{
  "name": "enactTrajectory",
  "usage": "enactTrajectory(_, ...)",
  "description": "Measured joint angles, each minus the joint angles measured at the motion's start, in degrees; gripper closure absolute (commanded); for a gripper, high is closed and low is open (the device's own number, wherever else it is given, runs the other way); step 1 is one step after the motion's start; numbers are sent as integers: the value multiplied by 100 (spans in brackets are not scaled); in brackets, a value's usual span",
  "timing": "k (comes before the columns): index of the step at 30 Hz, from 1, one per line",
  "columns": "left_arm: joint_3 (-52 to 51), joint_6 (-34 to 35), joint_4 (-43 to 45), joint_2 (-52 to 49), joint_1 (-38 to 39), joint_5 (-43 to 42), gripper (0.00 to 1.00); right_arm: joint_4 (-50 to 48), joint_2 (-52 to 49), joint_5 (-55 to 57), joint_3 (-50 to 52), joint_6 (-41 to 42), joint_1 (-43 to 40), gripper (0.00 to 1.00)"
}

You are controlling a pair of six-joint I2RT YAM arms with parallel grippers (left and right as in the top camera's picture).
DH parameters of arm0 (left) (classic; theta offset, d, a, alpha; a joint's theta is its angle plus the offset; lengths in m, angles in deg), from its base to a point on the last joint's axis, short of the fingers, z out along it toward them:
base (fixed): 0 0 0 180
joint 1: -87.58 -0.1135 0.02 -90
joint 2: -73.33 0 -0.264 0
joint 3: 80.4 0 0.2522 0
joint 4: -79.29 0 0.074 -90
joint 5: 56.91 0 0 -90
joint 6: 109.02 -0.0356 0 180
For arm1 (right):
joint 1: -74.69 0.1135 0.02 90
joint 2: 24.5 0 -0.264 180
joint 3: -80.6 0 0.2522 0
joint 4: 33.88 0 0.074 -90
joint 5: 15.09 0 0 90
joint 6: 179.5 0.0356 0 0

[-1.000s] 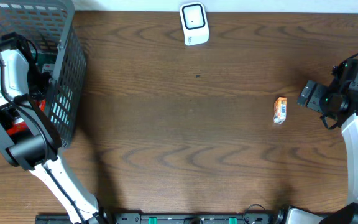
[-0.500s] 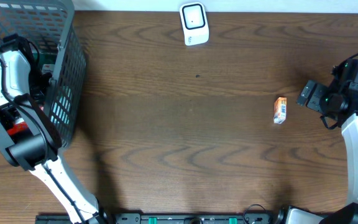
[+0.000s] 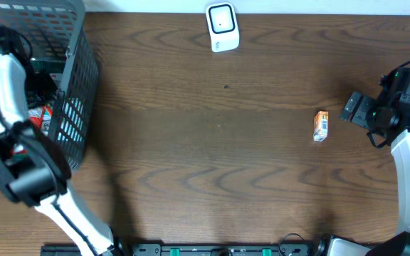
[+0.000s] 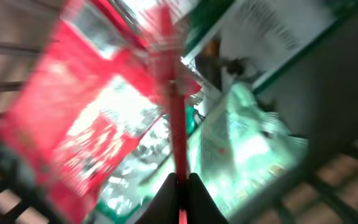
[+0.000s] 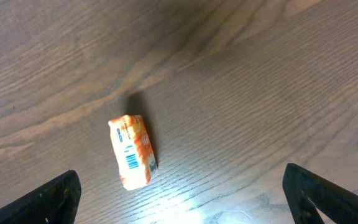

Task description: Scan the item barcode

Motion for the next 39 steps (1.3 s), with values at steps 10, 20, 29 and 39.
enactTrajectory(10, 203, 343, -146, 970, -4, -26, 93, 0, 0, 0, 0, 0, 0, 1)
enactTrajectory(20, 184, 629, -160, 955, -4, -136, 41, 2, 0, 0, 0, 0, 0, 1)
enactTrajectory(29, -855, 1023, 804, 946, -4, -151, 41, 0, 0, 0, 0, -2, 0, 1)
enactTrajectory(39, -2450, 1174, 2590, 933, 17, -245, 41, 2, 0, 0, 0, 0, 0, 1)
